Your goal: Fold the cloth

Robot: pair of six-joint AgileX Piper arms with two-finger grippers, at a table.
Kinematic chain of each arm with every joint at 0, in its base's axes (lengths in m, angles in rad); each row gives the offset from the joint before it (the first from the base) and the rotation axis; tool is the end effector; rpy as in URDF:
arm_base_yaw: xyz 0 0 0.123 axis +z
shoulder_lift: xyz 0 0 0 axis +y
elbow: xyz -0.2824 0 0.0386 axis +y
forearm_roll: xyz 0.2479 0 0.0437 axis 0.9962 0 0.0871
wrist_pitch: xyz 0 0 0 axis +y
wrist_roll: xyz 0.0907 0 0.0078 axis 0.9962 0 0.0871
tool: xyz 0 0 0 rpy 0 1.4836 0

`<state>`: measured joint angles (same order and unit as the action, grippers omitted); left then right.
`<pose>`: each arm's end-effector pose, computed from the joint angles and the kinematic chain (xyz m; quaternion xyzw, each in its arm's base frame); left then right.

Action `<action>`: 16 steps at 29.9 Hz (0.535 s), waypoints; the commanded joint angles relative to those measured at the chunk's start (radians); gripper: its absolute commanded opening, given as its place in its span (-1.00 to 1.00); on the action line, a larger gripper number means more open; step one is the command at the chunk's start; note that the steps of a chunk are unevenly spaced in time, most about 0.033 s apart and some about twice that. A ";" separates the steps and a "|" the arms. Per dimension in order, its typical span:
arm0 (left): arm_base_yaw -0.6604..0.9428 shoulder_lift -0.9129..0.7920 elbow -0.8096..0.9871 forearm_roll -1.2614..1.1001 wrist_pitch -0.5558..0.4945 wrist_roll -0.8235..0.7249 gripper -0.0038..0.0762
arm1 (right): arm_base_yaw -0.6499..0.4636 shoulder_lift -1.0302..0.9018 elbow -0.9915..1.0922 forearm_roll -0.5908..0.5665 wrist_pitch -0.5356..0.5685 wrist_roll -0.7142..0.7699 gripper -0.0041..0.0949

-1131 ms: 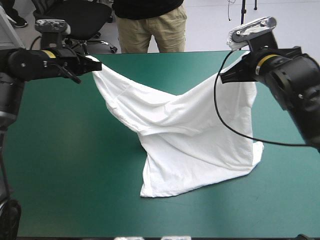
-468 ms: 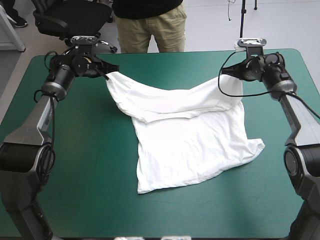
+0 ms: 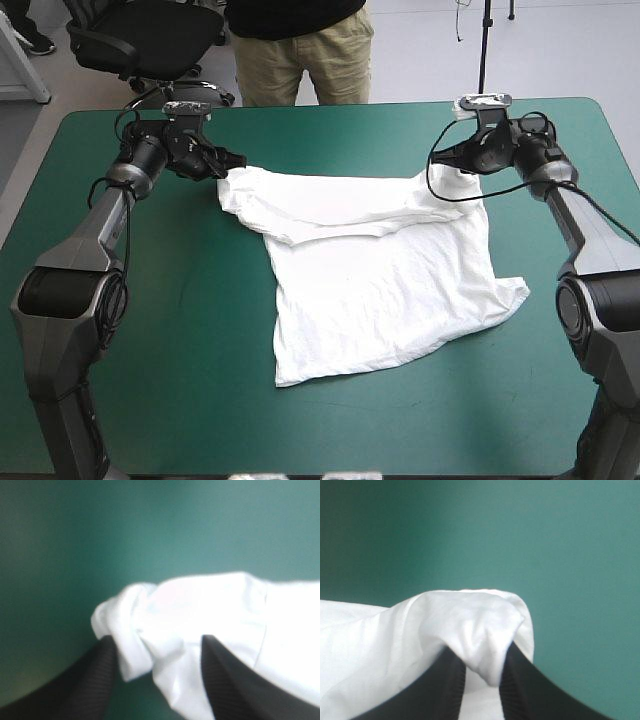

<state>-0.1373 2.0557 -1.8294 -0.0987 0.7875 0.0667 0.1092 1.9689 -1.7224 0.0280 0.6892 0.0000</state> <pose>0.4665 -0.0709 0.2693 0.0746 0.9447 -0.0553 0.3144 0.4533 0.0513 0.2819 -0.0441 0.9344 0.0314 0.3521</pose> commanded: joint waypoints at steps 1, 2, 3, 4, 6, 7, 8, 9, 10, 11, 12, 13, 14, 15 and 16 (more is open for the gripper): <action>-0.003 -0.076 -0.043 0.026 0.097 0.040 0.55 | -0.015 -0.065 -0.035 0.031 -0.009 -0.041 0.02; -0.003 -0.091 -0.043 0.031 0.119 0.040 0.55 | -0.017 -0.068 -0.049 0.035 0.030 -0.041 0.06; -0.003 -0.106 -0.043 0.035 0.132 0.040 0.52 | -0.021 -0.072 -0.062 0.033 0.072 -0.041 0.05; -0.003 -0.129 -0.043 0.044 0.149 0.040 0.47 | -0.025 -0.083 -0.071 0.031 0.110 -0.041 0.04; -0.003 -0.181 -0.043 0.037 0.176 0.062 0.37 | -0.035 -0.113 -0.078 0.028 0.162 -0.046 0.03; -0.003 -0.213 -0.043 0.018 0.187 0.081 0.31 | -0.040 -0.142 -0.078 0.031 0.187 -0.057 0.03; -0.003 -0.244 -0.043 -0.005 0.195 0.102 0.27 | -0.045 -0.160 -0.078 0.031 0.202 -0.064 0.03; -0.003 -0.275 -0.043 -0.021 0.208 0.125 0.24 | -0.049 -0.187 -0.078 0.033 0.217 -0.067 0.03; -0.003 -0.307 -0.043 -0.035 0.224 0.141 0.21 | -0.056 -0.214 -0.078 0.033 0.242 -0.070 0.03; -0.003 -0.339 -0.043 -0.043 0.241 0.143 0.19 | -0.058 -0.244 -0.076 0.033 0.257 -0.075 0.03; -0.003 -0.366 -0.038 -0.049 0.251 0.143 0.17 | -0.060 -0.267 -0.074 0.033 0.278 -0.077 0.02; -0.005 -0.403 -0.026 -0.051 0.255 0.143 0.17 | -0.060 -0.302 -0.074 0.031 0.300 -0.085 0.01; -0.007 -0.440 -0.010 -0.051 0.256 0.143 0.17 | -0.060 -0.324 -0.074 0.031 0.318 -0.089 0.00; -0.013 -0.471 0.005 -0.051 0.256 0.141 0.17 | -0.060 -0.344 -0.074 0.031 0.330 -0.094 -0.01; -0.025 -0.508 0.025 -0.049 0.262 0.141 0.17 | -0.060 -0.373 -0.074 0.028 0.343 -0.093 -0.02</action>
<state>-0.1409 1.6713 -1.8139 -0.1279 1.0674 0.2064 0.0605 1.7057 -1.7635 0.0544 1.0283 -0.0756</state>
